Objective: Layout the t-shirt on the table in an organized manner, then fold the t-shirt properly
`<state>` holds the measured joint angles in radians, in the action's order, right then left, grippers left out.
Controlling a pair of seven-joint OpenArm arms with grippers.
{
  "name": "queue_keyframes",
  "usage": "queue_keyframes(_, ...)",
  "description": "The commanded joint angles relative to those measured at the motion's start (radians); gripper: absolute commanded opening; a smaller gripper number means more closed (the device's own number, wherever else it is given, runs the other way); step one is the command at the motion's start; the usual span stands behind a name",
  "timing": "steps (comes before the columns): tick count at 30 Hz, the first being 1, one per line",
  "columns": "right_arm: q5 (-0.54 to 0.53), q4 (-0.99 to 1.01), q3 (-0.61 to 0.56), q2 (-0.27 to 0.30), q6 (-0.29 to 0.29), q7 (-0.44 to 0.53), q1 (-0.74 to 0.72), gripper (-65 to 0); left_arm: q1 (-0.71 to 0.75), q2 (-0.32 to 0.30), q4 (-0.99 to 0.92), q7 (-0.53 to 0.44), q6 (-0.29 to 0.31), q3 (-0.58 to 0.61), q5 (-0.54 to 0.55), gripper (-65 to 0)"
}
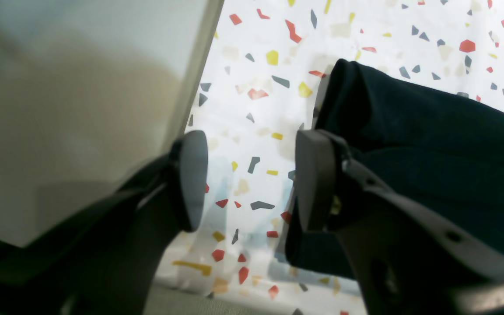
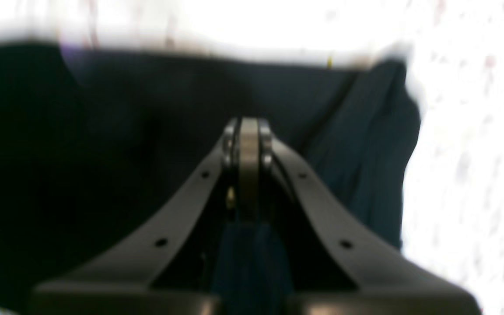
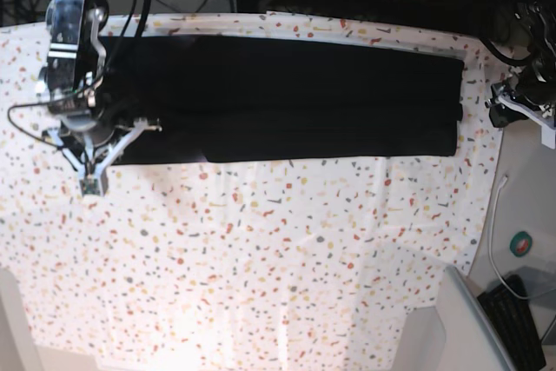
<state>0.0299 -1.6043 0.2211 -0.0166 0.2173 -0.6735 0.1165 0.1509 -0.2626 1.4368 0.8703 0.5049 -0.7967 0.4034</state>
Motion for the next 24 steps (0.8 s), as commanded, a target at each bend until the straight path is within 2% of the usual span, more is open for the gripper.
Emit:
queue_keyframes(1,0.003,0.037,0.016,0.007,-0.006,0.016,-0.048,-65.0,-0.006,0.006,0.02,-0.015,0.011,0.033,0.016,-35.1)
queue_keyframes(4,0.003,0.192,0.062,0.023,-0.006,0.019,-0.162,-65.0,-0.012,0.044,0.006,-0.029,0.007,0.132,0.015,-47.4)
queue_keyframes(6,0.003,0.275,0.071,0.047,-0.006,0.024,-0.214,-65.0,-0.01,0.072,-0.024,-0.116,0.005,0.198,0.013,-60.7)
queue_keyframes(7,0.005,0.31,0.071,0.057,-0.008,0.038,-0.232,-65.0,-0.01,0.081,-0.055,-0.178,0.005,0.227,0.013,-65.0)
queue_keyframes(9,0.005,0.371,0.073,0.088,-0.008,0.071,-0.249,-65.0,-0.015,0.081,-0.146,-0.271,-0.018,0.293,0.013,-65.0)
queue_keyframes(11,0.005,0.433,0.073,0.119,-0.011,0.1,-0.255,-65.0,-0.04,0.076,-0.259,-0.348,-0.09,0.363,0.013,-65.0)
queue_keyframes(13,0.005,0.473,0.094,0.139,-0.052,0.108,-0.26,-65.0,-0.05,0.056,-0.353,-0.403,-0.157,0.417,0.013,-65.0)
queue_keyframes(15,0.003,0.5,0.139,0.146,-0.078,0.117,-0.258,-65.0,-0.055,0.035,-0.419,-0.449,-0.194,0.46,0.013,-65.0)
queue_keyframes(19,0.003,0.543,0.2,0.185,-0.078,0.122,-0.258,-65.0,-0.047,0.016,-0.456,-0.488,-0.202,0.488,0.013,-65.0)
queue_keyframes(24,0.003,0.54,0.246,0.197,-0.078,0.122,-0.255,-65.0,-0.052,0.01,-0.459,-0.486,-0.203,0.484,0.013,-65.0)
